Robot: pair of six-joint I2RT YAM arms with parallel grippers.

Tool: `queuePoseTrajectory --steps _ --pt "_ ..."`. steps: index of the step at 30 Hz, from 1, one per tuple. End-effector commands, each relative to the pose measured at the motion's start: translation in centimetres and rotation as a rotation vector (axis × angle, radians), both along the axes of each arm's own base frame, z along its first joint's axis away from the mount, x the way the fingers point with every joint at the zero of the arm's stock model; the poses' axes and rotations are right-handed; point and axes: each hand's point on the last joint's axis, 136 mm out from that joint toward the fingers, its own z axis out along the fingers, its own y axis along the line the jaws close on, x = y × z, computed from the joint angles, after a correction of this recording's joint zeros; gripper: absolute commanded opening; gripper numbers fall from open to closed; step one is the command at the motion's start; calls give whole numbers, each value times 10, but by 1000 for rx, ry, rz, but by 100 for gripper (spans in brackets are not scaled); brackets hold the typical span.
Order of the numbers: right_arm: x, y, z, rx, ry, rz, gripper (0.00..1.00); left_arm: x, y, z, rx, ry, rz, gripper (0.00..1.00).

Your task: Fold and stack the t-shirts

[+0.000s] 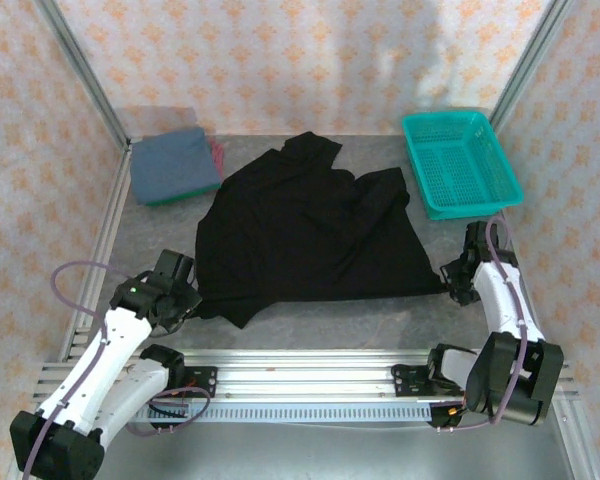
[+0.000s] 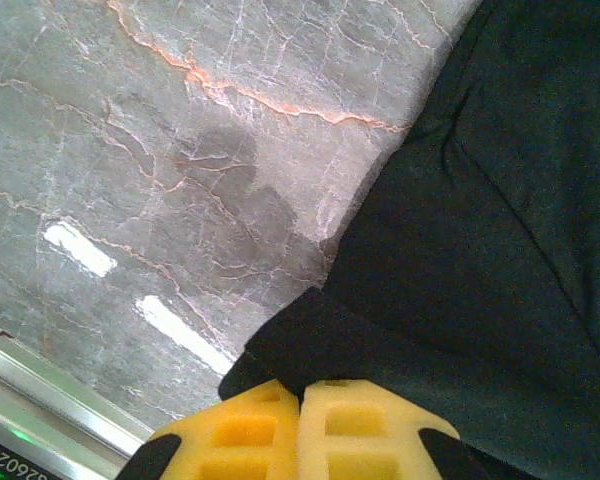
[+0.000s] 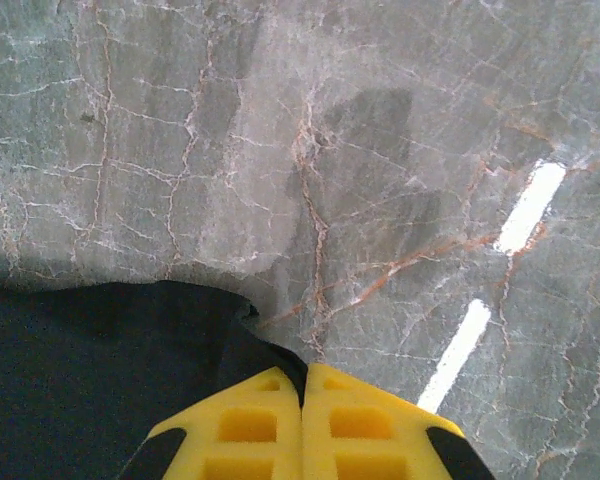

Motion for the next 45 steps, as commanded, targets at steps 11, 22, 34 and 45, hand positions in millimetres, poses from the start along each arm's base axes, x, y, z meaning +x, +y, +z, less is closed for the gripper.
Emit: queuePoseTrajectory --steps 11,22,34,45 --pt "100 32 124 244 -644 -13 0 58 14 172 78 -550 -23 0" --pt "134 62 432 257 -1377 278 0 98 7 441 300 -1086 -227 0" --pt "77 74 551 139 -1546 373 0 75 -13 584 363 -1453 -358 0" --pt "167 60 539 196 -1490 392 0 194 -59 576 275 -1432 -464 0"
